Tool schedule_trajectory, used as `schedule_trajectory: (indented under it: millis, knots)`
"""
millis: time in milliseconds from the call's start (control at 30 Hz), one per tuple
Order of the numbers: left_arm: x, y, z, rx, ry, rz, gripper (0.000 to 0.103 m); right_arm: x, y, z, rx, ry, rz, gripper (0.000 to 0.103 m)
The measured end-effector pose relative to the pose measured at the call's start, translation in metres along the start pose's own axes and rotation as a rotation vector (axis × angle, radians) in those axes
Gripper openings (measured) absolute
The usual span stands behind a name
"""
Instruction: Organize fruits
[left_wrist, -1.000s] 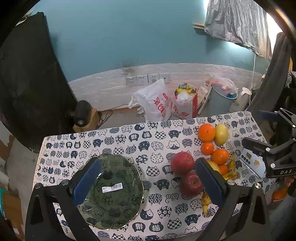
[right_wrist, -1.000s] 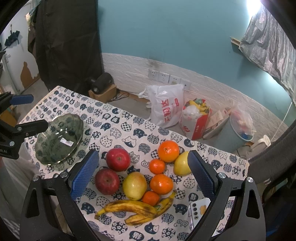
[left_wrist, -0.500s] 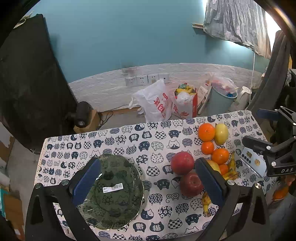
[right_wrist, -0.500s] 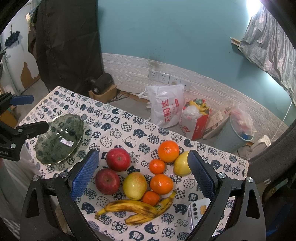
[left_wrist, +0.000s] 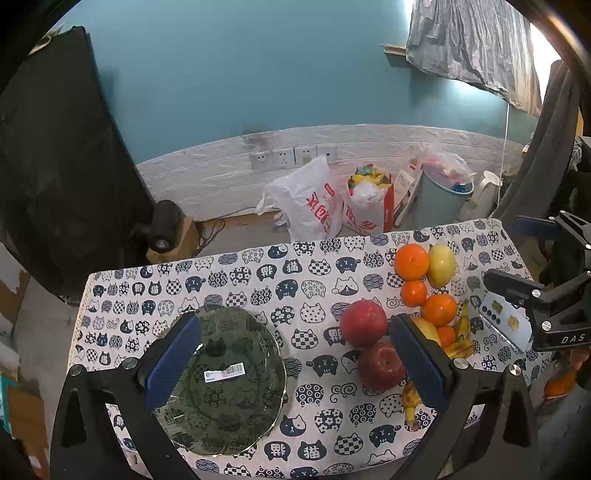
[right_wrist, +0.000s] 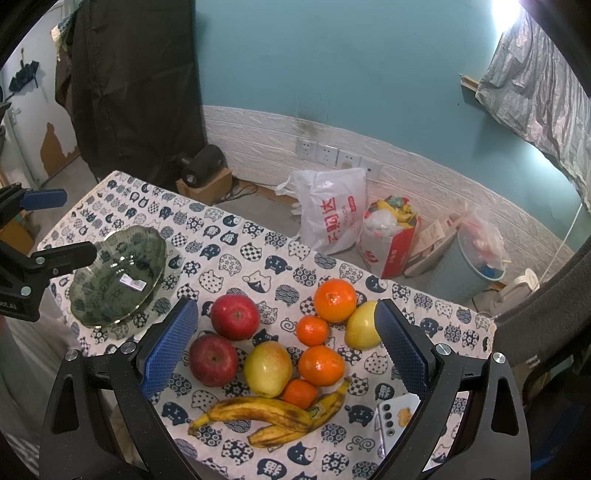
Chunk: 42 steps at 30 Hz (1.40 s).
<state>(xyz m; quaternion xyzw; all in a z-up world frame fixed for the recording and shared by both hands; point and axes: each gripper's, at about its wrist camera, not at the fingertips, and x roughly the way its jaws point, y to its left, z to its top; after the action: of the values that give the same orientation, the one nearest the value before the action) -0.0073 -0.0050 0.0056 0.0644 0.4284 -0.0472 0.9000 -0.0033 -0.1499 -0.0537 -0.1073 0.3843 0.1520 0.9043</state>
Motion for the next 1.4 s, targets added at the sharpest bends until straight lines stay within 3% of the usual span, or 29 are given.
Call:
schedule_trajectory:
  millis: [1400]
  knots:
    - [0.016, -0.009, 0.001, 0.017, 0.023, 0.011, 0.103, -0.007, -0.010, 0.002, 0.022, 0.004, -0.013, 0.096]
